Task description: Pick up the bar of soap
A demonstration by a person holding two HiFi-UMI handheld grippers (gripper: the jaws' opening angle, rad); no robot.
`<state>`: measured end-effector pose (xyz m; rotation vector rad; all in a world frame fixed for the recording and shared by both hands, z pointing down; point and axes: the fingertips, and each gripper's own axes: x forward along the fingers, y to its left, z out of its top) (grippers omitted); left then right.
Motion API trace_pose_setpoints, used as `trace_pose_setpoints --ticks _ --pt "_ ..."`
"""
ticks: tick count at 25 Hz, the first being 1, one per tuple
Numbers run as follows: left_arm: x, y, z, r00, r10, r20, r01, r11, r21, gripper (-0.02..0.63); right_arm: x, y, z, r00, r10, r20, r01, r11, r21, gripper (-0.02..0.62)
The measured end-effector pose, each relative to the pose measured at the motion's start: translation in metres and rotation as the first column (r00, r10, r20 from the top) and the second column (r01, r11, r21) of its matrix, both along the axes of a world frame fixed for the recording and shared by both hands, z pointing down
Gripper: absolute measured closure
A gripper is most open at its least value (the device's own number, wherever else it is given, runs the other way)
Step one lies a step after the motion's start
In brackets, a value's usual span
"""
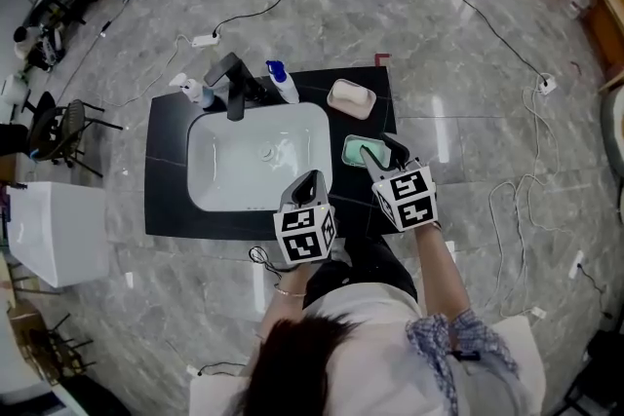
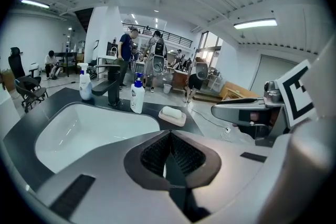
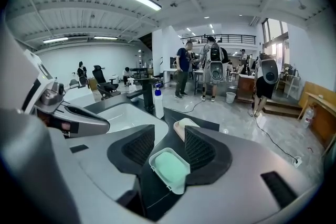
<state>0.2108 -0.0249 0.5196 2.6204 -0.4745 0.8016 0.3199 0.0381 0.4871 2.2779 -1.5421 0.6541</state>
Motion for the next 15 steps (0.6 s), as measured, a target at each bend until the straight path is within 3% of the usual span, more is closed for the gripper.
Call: trace_pose_setpoints --ticks 9,15 --pt "0.015 -0.027 -0.001 0.998 -0.067 0.007 0.067 0.997 0.036 0.597 0.03 -0.039 0.001 0.994 -0.109 0.006 0.109 0.994 -0.021 0.413" --pt "0.026 -0.036 0.006 0.996 -0.085 0.025 0.084 0.996 0.03 0.597 0.051 -0.062 0.007 0.981 -0.19 -0.032 0.187 0.979 -0.085 0.413"
